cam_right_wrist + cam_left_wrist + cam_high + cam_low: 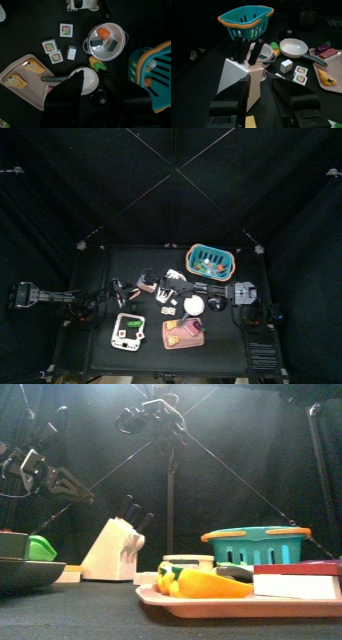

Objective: Grab squash half

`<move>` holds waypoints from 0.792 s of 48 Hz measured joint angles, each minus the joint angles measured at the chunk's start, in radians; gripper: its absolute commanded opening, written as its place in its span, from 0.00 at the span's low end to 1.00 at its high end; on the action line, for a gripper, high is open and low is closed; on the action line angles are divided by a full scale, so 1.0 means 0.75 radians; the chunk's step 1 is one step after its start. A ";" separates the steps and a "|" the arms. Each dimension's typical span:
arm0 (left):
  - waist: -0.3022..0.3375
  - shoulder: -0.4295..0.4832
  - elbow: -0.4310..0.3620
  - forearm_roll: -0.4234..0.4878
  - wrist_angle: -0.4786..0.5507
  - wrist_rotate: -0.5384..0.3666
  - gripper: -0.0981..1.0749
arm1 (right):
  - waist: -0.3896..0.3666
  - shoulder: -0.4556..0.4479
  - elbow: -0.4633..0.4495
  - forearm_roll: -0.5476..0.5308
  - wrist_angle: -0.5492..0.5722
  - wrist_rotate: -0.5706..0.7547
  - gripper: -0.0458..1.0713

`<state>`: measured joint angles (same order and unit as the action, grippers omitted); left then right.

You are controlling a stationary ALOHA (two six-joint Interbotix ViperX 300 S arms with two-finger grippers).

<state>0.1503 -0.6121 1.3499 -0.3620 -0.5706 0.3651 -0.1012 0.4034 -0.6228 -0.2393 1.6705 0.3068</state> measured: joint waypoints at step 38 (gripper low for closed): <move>-0.176 -0.027 0.000 0.121 0.041 -0.004 0.71 | 0.157 -0.526 1.017 0.086 -0.918 0.313 0.67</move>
<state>0.0184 -0.6320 1.3499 -0.2715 -0.5400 0.3620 0.0169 0.0092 0.1396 -0.1749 0.9817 0.5415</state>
